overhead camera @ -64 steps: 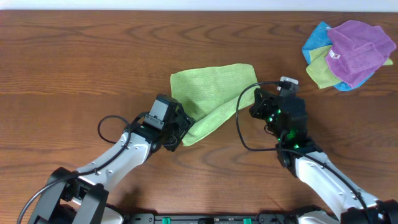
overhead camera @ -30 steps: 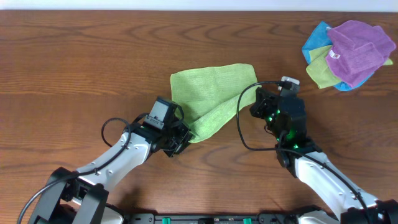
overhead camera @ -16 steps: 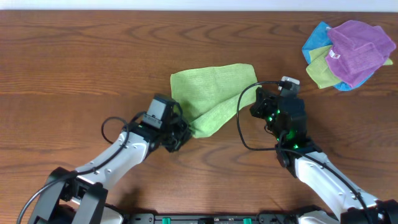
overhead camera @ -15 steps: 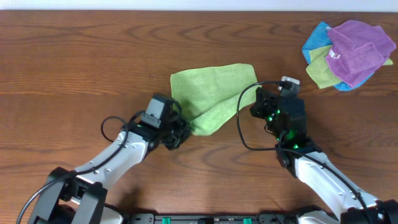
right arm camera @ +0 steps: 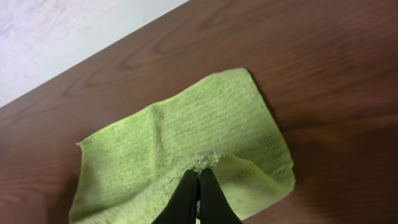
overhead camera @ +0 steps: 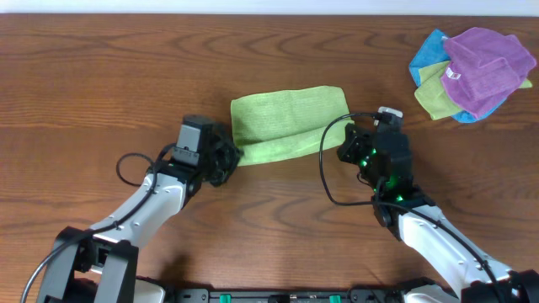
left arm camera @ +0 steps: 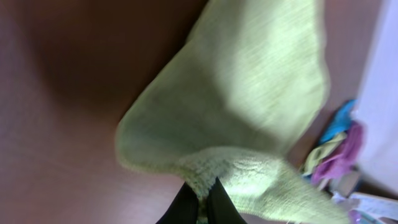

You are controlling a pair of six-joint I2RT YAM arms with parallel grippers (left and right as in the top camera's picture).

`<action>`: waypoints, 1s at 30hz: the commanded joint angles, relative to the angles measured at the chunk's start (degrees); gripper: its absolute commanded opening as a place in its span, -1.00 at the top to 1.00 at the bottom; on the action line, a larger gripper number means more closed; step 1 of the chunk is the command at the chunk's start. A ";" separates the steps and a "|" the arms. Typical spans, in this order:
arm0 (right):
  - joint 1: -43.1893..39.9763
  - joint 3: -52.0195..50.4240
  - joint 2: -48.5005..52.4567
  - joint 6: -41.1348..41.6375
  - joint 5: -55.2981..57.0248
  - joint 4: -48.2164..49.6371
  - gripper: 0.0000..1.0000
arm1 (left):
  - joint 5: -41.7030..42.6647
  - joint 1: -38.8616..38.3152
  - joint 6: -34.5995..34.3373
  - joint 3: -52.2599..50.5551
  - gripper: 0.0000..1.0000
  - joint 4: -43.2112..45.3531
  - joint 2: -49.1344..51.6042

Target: Fold the cloth

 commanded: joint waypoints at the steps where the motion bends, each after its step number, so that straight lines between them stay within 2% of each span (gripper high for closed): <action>1: 0.52 1.14 0.28 -0.28 2.21 0.31 0.97 | -3.72 0.90 4.07 -0.17 0.88 5.53 0.31; 4: 0.57 1.14 0.37 -0.48 2.23 0.33 0.97 | -6.21 0.90 4.04 -0.17 0.88 9.84 0.31; 12: 1.81 1.14 4.15 -0.46 2.86 4.17 0.97 | -8.68 0.90 5.66 -0.17 0.88 11.43 2.80; 17: 2.54 1.42 6.16 -0.50 8.11 7.61 0.97 | -4.55 0.90 7.69 0.66 0.88 29.66 11.91; 19: 2.47 1.60 6.16 -1.09 8.57 7.69 0.97 | -3.10 0.90 7.72 2.34 0.88 32.20 14.88; 23: 2.38 2.49 6.75 -5.53 9.05 8.09 0.97 | -0.46 0.90 9.40 7.10 0.88 31.93 18.99; 30: 2.32 6.36 11.32 -8.68 9.22 8.55 0.97 | -1.33 2.16 11.37 11.02 0.88 30.34 19.39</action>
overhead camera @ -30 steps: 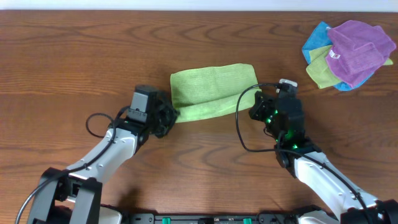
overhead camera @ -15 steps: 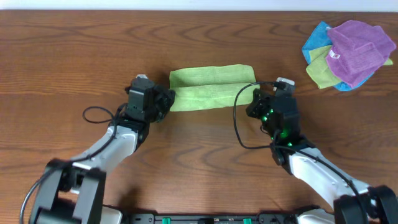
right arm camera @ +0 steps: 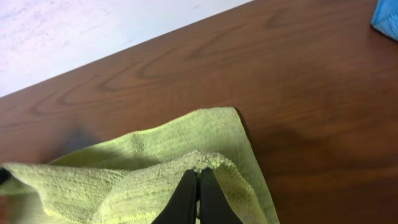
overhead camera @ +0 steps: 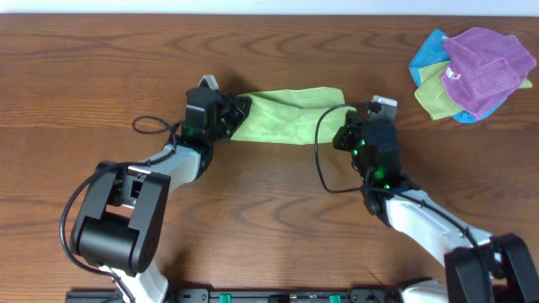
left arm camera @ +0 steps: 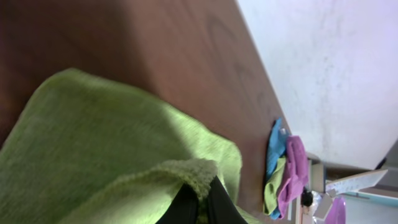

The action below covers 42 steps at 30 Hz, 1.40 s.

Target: Fold the cloth

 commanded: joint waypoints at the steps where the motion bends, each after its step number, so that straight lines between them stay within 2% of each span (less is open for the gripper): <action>1: 0.24 2.80 2.56 -2.60 1.16 0.22 0.97 | 0.26 1.29 2.03 1.88 0.88 -1.64 0.02; 6: 0.24 4.85 5.03 -5.05 1.73 0.28 0.97 | 0.26 1.81 2.45 2.03 0.88 -7.26 0.02; 18: -1.25 5.22 9.57 -7.37 3.93 4.35 0.97 | -1.90 1.81 3.96 2.03 0.88 -11.23 0.11; 22: -1.25 6.47 11.82 -7.37 3.93 5.29 0.97 | -2.40 1.79 4.17 2.03 0.88 -11.82 0.11; 28: -1.62 9.66 15.23 -11.67 3.96 5.31 0.97 | -4.66 1.79 4.37 2.03 0.88 -12.90 0.13; 42: -3.87 12.92 19.65 -11.82 3.91 5.27 0.97 | -7.85 1.68 4.98 2.03 0.88 -11.85 0.72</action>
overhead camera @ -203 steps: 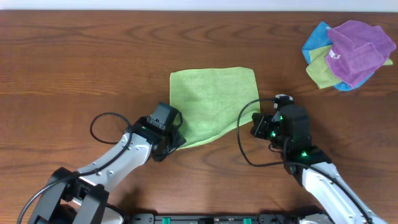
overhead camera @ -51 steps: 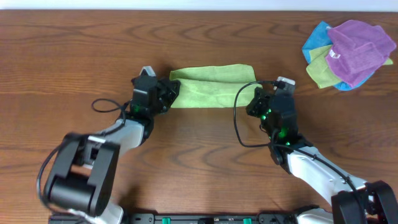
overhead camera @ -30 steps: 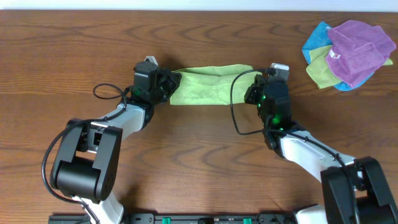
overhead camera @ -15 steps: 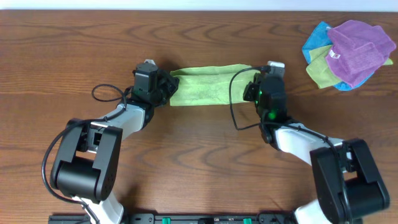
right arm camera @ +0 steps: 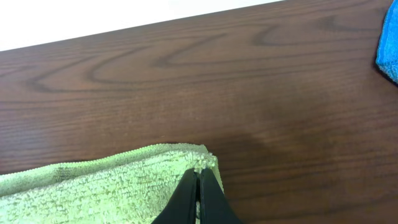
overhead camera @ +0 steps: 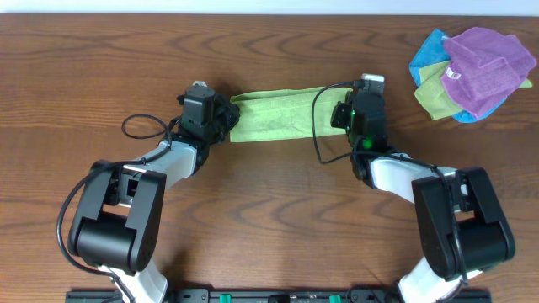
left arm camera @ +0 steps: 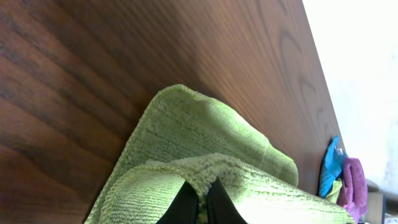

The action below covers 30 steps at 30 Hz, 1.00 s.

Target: Fold the cloth

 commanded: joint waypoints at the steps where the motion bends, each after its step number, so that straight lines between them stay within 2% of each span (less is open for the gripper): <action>1: -0.83 0.90 0.42 -1.09 1.38 -0.17 0.97 | -2.23 0.02 1.44 0.61 0.88 1.64 1.29; 9: -0.83 0.90 0.50 -1.07 1.36 -4.59 0.97 | -3.56 -0.63 1.22 0.61 0.88 5.11 3.15; 25: -0.90 0.90 3.50 -0.87 1.18 -1.38 0.94 | -5.81 -0.72 1.42 0.61 0.88 5.86 5.64; 26: -0.90 0.90 3.50 -0.87 1.20 -1.42 0.84 | -5.62 -0.72 1.40 0.61 0.81 6.27 5.95; 27: -0.90 0.90 3.50 -0.87 1.20 -1.42 0.66 | -5.64 -0.72 1.07 0.61 0.61 6.73 6.23; 28: -0.90 0.90 3.50 -0.87 1.20 -1.42 0.19 | -5.68 -0.72 0.98 0.61 0.53 6.86 6.23; 29: -0.90 0.90 3.50 -0.87 1.20 -1.44 -0.32 | -5.73 -0.72 1.03 0.61 0.22 7.15 6.23; 30: -0.90 0.90 3.50 -0.87 1.20 -1.55 -0.73 | -5.68 -0.72 1.01 0.61 -0.25 7.50 6.23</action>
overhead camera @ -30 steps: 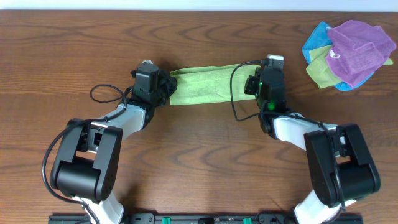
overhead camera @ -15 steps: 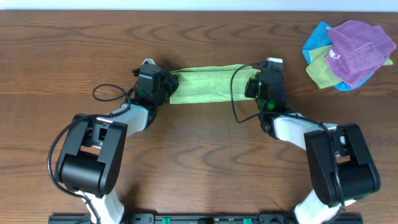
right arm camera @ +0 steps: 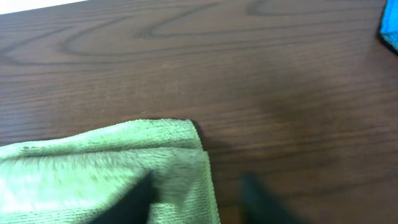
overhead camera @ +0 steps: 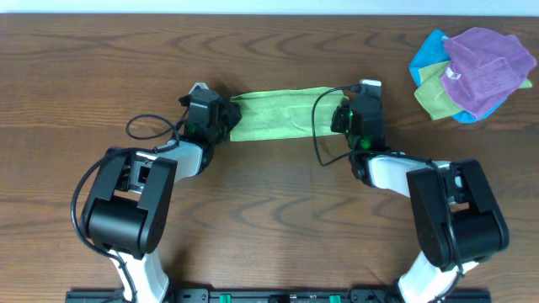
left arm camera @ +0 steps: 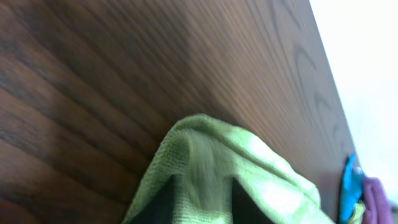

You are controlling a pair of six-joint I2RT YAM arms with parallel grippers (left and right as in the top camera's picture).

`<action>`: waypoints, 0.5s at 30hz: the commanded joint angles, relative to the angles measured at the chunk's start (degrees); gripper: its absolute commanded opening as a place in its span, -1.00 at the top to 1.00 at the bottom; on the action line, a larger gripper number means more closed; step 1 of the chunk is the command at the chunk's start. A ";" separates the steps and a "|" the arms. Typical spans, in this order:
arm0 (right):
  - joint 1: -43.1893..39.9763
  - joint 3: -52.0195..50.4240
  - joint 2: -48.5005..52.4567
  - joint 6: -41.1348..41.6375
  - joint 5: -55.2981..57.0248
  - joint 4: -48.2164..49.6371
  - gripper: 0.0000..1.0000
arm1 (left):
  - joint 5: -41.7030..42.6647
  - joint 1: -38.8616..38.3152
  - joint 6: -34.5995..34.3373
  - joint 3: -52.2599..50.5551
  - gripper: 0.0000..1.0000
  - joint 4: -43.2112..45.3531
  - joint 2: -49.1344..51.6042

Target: Fold the cloth

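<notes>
The green cloth (overhead camera: 282, 114) lies folded in half as a long narrow strip on the far middle of the table. My left gripper (overhead camera: 221, 120) is at its left end, open, with its fingers (left arm camera: 163, 196) spread over the cloth's corner (left arm camera: 205, 155). At the strip's right end my right gripper (overhead camera: 345, 114) is open too. One right finger (right arm camera: 134, 196) rests over the cloth (right arm camera: 93, 168) and the other stands over bare wood past the edge. Both wrist views are blurred.
A pile of purple, blue and green cloths (overhead camera: 472, 71) sits at the far right corner. The table's far edge (overhead camera: 269, 15) runs just behind the folded cloth. Cables loop beside both wrists.
Both grippers were shut on the cloth's top-layer corners; now both are open and the corners lie released on the strip. The arms have barely shifted.
Both grippers first held the cloth's near corners, lifted off the table. Then they were farther back, with the near half over the far half. Then the held corners were at the far edge, and now both grippers have let go.
</notes>
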 commanded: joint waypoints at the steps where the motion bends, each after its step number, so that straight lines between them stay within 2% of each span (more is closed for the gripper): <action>1: -0.50 0.63 0.48 -0.61 0.94 -0.11 -0.99 | -1.05 0.13 0.79 0.61 -0.74 0.68 0.76; 2: -0.48 0.63 0.48 -0.61 0.92 -0.11 -0.99 | -1.03 0.17 0.79 0.61 -0.91 0.92 0.76; 10: -0.48 0.66 0.46 -0.59 0.90 1.60 -0.99 | 3.23 0.22 0.74 0.61 -0.90 5.62 0.61; 15: -0.48 0.83 -1.36 -0.11 0.85 1.84 -0.99 | 7.39 0.46 -1.86 0.61 -0.91 6.05 0.52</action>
